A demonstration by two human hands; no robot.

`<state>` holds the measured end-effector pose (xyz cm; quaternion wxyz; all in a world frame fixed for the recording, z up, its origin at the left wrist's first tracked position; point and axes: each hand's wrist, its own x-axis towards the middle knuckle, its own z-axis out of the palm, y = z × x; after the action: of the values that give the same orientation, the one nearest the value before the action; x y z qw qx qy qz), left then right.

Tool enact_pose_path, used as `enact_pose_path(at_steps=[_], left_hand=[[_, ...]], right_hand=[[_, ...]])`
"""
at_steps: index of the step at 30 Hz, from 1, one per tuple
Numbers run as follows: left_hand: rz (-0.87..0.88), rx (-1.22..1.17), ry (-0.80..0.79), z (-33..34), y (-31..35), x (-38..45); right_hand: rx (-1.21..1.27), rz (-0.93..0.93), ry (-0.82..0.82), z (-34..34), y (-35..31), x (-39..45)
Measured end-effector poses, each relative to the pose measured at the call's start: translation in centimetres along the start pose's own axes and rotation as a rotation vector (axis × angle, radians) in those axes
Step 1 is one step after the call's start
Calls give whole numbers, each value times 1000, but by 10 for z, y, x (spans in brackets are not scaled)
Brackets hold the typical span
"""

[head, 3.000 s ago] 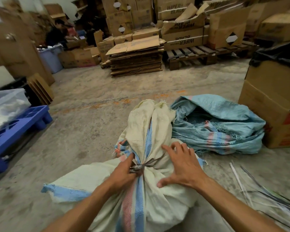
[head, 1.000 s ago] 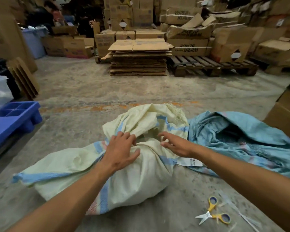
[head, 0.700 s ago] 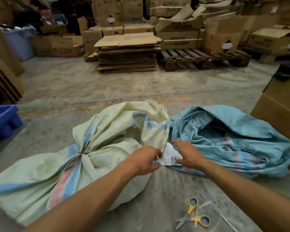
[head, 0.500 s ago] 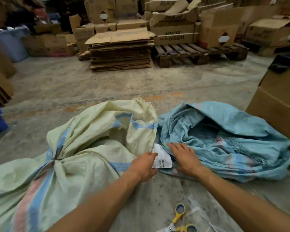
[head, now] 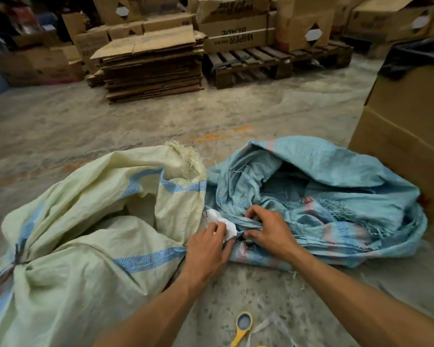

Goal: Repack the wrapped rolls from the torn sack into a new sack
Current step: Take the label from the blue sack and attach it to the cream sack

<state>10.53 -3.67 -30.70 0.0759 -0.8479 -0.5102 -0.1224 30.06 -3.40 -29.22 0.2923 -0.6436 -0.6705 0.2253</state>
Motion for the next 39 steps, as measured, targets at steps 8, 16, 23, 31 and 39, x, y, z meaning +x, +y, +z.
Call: enact_pose_path(at_steps=[8,16,23,31,39], left_hand=[[66,-513,-49,-26,-5,15],[-125,-813,110,-69,-23,11],[-415,-1138,290,-108,-39,-1],[-373,-1182,397,-148,-38,-16],[-450,-1134,474,-198,-58,-14]], right_hand=[[-284,-42,28,-14,-2,-9],[-397,116,76,-25,-10,-8],[-467,187,132,-26,-9,-18],[-570,250,88,-35,-12,-19],[-489,216,-113,-45,-22,-16]])
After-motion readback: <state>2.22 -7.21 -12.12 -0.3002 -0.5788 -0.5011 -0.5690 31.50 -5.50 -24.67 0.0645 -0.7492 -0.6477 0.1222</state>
